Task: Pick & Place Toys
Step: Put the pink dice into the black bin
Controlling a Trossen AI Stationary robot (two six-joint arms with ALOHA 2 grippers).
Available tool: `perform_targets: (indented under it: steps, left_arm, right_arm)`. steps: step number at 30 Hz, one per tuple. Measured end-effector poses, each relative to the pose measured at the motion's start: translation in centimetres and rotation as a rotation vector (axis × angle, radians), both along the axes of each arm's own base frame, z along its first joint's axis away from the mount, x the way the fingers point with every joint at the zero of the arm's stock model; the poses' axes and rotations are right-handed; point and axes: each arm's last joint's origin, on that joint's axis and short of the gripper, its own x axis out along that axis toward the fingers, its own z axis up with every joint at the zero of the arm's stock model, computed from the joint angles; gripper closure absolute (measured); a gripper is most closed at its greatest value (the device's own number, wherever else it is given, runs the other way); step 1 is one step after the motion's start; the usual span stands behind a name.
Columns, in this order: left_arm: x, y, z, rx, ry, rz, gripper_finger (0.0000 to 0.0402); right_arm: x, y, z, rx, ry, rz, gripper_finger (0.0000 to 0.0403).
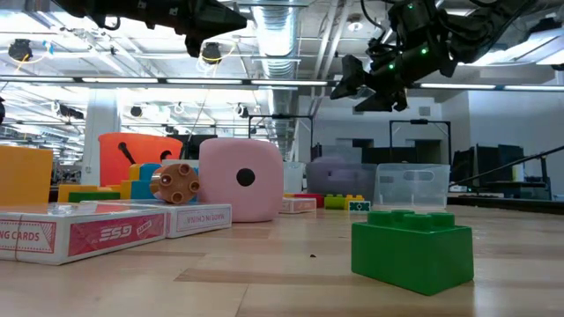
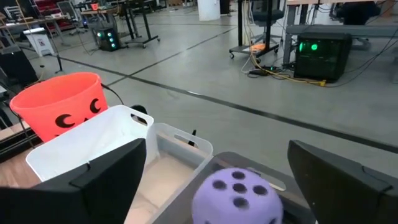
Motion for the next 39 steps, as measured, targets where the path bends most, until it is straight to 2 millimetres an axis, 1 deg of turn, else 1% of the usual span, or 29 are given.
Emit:
perform_targets:
  steps: [4, 6, 8, 11, 14, 16, 19, 22, 24, 26, 29, 32, 36, 39]
  left_arm:
    - [0.0, 0.0, 0.0, 0.000, 0.000, 0.000, 0.0402]
    - [0.0, 0.0, 0.0, 0.000, 0.000, 0.001, 0.0402]
    - [0.0, 0.0, 0.0, 0.000, 0.001, 0.002, 0.0402]
    - [0.0, 0.0, 0.0, 0.000, 0.001, 0.004, 0.0402]
    - [0.0, 0.0, -0.2, -0.001, 0.011, 0.004, 0.0402]
    - [-0.1, 0.0, -0.8, 0.002, 0.033, 0.004, 0.0402]
    - [-0.3, 0.0, -2.1, 0.019, 0.098, -0.005, 0.0402]
    - [-0.5, -0.3, -4.2, -0.035, 0.165, -0.082, 0.0402]
    - [-0.6, -0.8, -5.5, -0.092, 0.193, -0.131, 0.0402]
    - [-1.0, -1.4, -6.8, -0.165, 0.233, -0.139, 0.0402]
    - [-1.4, -2.5, -8.0, -0.233, 0.260, -0.120, 0.0402]
    - [-1.7, -3.6, -9.0, -0.314, 0.312, -0.113, 0.0402]
    - [-2.0, -5.3, -10.6, -0.469, 0.440, -0.114, 0.0402]
    - [-1.8, -6.4, -11.4, -0.522, 0.469, -0.098, 0.0402]
  right_arm:
    - [0.4, 0.9, 0.0, 0.025, -0.028, 0.028, 0.0024]
    - [0.9, 1.9, 0.0, 0.021, -0.019, 0.071, 0.0025]
    - [1.4, 3.4, -0.2, 0.019, 0.002, 0.130, 0.0026]
    - [2.1, 6.5, -0.6, 0.032, 0.054, 0.244, 0.0026]
    - [2.5, 10.2, -1.2, 0.069, 0.097, 0.370, 0.0026]
    - [2.7, 12.7, -1.7, 0.099, 0.107, 0.430, 0.0026]
    - [2.8, 16.5, -3.0, 0.099, 0.119, 0.454, 0.0026]
    - [2.9, 20.0, -4.6, 0.043, 0.148, 0.450, 0.0026]
    - [2.9, 21.8, -5.9, 0.016, 0.178, 0.467, 0.0026]
    - [2.9, 23.2, -7.2, 0.002, 0.201, 0.498, 0.0026]
    - [3.1, 24.4, -8.9, -0.037, 0.240, 0.551, 0.0026]
    - [3.6, 24.9, -10.1, -0.110, 0.275, 0.585, 0.0026]
    - [4.5, 24.5, -11.1, -0.214, 0.303, 0.596, 0.0026]
    - [5.1, 23.7, -11.3, -0.237, 0.307, 0.623, 0.0026]
